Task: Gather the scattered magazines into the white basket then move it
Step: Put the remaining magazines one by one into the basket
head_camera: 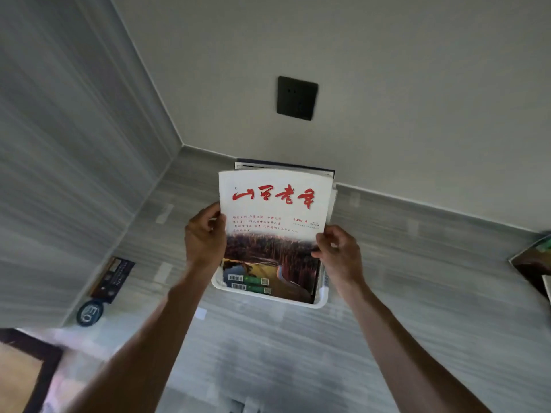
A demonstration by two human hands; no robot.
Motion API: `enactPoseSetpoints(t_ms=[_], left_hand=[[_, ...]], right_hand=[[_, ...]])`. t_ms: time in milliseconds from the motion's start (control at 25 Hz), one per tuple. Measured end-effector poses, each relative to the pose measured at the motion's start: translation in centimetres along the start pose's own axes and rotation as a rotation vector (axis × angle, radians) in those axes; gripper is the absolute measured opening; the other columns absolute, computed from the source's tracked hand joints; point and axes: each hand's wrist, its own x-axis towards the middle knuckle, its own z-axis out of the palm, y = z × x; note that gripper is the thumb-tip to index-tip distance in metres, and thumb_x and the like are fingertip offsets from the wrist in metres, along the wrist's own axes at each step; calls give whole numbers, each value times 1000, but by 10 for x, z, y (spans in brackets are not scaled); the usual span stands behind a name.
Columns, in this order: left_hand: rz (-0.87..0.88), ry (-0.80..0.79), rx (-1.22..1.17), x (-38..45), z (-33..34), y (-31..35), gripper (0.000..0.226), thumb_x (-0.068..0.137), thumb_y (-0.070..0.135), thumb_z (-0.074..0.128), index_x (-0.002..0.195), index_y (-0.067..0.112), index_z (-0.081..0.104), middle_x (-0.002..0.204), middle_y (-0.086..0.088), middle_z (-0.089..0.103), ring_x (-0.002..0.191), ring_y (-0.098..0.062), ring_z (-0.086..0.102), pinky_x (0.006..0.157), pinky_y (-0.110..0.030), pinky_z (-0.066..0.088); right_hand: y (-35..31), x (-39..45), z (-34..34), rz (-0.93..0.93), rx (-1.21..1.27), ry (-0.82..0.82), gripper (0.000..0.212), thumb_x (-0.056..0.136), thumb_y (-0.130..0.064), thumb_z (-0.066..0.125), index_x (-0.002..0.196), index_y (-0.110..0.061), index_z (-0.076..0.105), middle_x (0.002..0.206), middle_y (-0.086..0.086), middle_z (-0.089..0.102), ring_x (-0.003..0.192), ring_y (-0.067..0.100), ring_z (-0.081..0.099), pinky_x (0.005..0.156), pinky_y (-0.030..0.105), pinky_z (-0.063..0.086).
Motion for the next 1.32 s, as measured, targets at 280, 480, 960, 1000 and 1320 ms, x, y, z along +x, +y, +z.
enactPoseSetpoints(t_ms=[280,480,960,1000,1320], left_hand=[[137,23,175,-57,28,26,47,80,3,56,126,9,53,126,-13,53,114,-28,53,85,-41,52],[275,-429,52,-140,133,92,59,84,22,50,141,10,43,142,-10,49,131,-26,46,108,-36,36],[250,-885,42,-258,313,160,59,87,18,56,142,26,40,140,10,45,127,-13,45,106,-40,41],[239,-893,56,-263,318,161,58,88,15,57,142,28,40,140,13,44,126,-12,44,107,-41,41],[215,-870,94,-279,328,158,53,84,-1,59,130,26,54,131,15,52,125,-8,49,107,-41,42]], right_hand=[[31,-12,-27,25,12,114,16,83,-21,67,88,-36,63,88,-9,72,74,20,71,62,36,57],[111,-46,-134,208,-113,337,12,82,-5,67,91,-13,67,87,8,73,81,30,71,71,37,55],[231,-82,-441,648,-851,586,54,87,-30,57,136,-16,42,144,11,42,117,38,50,90,45,46],[236,-83,-448,617,-920,588,48,89,-28,54,135,-17,44,143,11,44,113,37,54,88,43,46],[240,-76,-461,495,-1046,557,32,91,-9,48,122,-5,52,118,15,64,95,35,67,76,39,52]])
